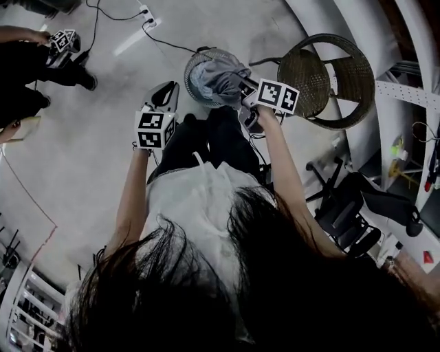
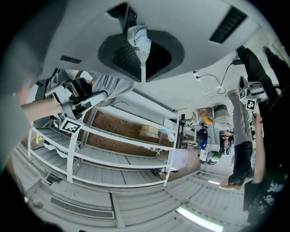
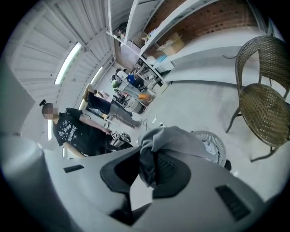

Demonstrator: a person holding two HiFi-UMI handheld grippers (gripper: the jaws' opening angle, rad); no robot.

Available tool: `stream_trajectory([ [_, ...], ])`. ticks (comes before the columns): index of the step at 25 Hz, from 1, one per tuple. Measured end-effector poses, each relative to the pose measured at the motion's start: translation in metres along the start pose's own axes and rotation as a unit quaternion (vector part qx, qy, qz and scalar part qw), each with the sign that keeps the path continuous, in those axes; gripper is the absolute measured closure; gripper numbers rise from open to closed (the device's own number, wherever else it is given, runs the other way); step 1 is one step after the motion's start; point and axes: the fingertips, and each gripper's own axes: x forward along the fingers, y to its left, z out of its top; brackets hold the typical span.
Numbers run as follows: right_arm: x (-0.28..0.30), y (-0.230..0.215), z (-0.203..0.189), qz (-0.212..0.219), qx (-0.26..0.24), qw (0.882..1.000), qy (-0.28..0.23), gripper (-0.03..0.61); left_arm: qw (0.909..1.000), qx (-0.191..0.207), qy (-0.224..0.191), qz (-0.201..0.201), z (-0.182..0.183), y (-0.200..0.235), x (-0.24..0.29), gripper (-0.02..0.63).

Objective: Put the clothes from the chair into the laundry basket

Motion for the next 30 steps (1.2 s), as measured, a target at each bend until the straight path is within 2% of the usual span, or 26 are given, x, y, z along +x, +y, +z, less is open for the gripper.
stream_trajectory([
  [6, 0.035, 0.005, -0.032, 0.003, -0.032, 0.997, 0.076, 0.512, 0.9994, -0.025, 0.004, 0.025, -0.014, 0.008, -0.008, 0.574],
  [12, 0.065, -0.007, -0.051, -0.001, -0.081, 0.985, 0.152, 0.512, 0.9979, -0.045, 0.014, 0.045, -0.026, 0.007, 0.004, 0.574],
  [22, 0.120, -0.067, -0.092, -0.036, -0.169, 0.944, 0.279, 0.512, 0.9937, -0.075, 0.030, 0.077, -0.046, 0.008, 0.030, 0.574],
  [26, 0.144, -0.093, -0.101, -0.052, -0.186, 0.930, 0.312, 0.512, 0.9923, -0.084, 0.041, 0.081, -0.058, 0.009, 0.043, 0.574],
  [30, 0.161, -0.112, -0.106, -0.067, -0.228, 0.914, 0.330, 0.512, 0.9909, -0.091, 0.051, 0.084, -0.073, 0.012, 0.055, 0.574],
])
